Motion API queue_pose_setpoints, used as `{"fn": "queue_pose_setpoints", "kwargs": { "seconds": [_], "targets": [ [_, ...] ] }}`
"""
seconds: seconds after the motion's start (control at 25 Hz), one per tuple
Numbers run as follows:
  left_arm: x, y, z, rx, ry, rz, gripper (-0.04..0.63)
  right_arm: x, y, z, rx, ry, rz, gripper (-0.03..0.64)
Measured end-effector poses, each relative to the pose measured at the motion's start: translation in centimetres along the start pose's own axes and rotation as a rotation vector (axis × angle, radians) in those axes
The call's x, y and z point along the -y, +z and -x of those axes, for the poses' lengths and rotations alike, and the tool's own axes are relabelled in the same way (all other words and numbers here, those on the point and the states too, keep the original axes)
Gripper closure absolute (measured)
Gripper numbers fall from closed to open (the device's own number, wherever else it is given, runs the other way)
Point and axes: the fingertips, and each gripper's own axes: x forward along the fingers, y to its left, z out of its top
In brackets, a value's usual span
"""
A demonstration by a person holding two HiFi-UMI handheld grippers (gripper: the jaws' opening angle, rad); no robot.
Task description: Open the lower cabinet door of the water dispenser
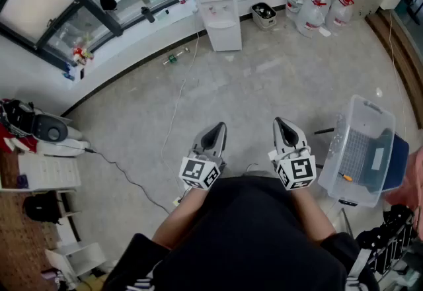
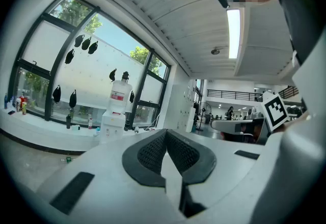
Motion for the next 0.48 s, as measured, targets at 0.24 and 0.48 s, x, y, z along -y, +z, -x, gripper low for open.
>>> {"fn": "queue_pose_setpoints", "kwargs": {
  "seconds": [0.24,0.48],
  "targets": [
    [1.6,-0.3,-0.4,0.011,0.005,-0.026,0.591,1.7,-0.3,0.6,-0.023,-0.004,-0.008,0.62],
    [1.3,0.0,0.2,0.04,0.046,-0.018,0.59,2.7,-0.2,0.6,-0.032,0.023,-0.015,0.618]
  ]
}}
